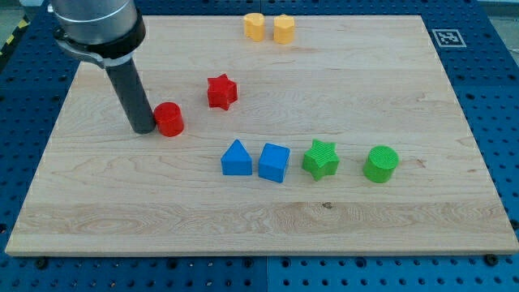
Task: Push the red circle along with red star slightly upwards
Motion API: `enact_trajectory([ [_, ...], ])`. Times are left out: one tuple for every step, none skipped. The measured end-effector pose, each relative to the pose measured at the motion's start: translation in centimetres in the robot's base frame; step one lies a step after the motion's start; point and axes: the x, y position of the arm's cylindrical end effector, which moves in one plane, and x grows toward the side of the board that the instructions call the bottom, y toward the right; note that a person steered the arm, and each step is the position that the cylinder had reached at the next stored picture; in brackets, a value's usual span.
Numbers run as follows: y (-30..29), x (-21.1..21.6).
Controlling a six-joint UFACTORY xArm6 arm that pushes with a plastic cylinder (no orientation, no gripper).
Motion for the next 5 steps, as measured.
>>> enact_trajectory([
  [0.0, 0.2],
  [0.4, 0.6],
  [2.1, 1.2],
  [4.6, 1.5],
  [5.7, 0.8],
])
